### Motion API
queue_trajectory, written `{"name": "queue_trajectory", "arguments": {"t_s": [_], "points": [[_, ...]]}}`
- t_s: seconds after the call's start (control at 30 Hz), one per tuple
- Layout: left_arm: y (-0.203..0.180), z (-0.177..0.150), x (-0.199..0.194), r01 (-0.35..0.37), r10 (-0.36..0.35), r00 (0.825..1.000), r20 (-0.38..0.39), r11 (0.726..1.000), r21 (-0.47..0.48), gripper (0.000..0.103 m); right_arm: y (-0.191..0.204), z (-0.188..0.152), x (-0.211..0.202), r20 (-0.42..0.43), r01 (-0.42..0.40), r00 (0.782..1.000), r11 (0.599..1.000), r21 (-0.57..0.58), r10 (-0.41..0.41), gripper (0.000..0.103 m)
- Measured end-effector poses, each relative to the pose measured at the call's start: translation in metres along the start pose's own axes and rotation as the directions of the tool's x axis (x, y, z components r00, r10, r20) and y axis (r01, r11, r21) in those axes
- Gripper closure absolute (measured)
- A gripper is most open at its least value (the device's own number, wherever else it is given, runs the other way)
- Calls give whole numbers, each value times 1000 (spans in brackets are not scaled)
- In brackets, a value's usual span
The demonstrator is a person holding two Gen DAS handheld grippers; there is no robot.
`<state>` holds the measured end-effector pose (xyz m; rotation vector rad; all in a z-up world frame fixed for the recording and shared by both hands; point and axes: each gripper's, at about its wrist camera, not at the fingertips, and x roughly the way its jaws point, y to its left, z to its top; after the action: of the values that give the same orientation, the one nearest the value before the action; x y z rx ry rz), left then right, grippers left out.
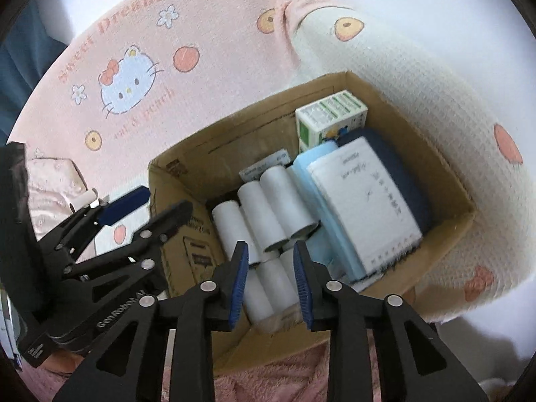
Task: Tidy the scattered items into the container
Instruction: 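Lift both open tools out of the box, then move both open tools toward the two white tubes on the blanket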
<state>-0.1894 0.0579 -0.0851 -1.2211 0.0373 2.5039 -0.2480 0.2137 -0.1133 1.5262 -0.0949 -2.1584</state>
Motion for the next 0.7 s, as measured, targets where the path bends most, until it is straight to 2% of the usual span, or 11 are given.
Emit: {"name": "queue_trajectory", "arguments": {"t_s": [0.1,0.13,0.17,0.23,0.27,0.33,0.43,0.53,0.7], "points": [[6,-9,-13,5,-5,999,36,1000,-16,42,10,-10,-3,14,9,1000,1000,-10,-9,71],[8,-13,-20,1,-1,998,60,1000,-8,42,15,-14,-4,26,12,1000,1000,-20,-11,65],[10,-15,-24,-15,15,997,78,1000,2,41,17,-16,-6,33,13,999,1000,-26,-13,54],[15,-23,-32,-68,66,992,107,997,21,38,23,-22,-10,68,24,997,999,-33,-22,38],[16,-25,-32,-64,61,992,109,998,23,37,24,-24,-11,81,27,996,999,-34,-24,34],[23,-31,-39,-38,36,994,102,999,16,36,29,-29,-12,102,27,995,999,-38,-23,34],[33,-39,-50,-34,36,991,126,999,-15,33,37,-35,-12,117,44,992,997,-58,-37,32],[49,-50,-57,-90,96,988,122,994,-55,32,51,-44,-12,158,74,986,993,-93,-59,31],[82,-78,-67,-199,202,975,92,979,-42,32,81,-56,-7,223,45,975,985,-164,-7,27]]}}
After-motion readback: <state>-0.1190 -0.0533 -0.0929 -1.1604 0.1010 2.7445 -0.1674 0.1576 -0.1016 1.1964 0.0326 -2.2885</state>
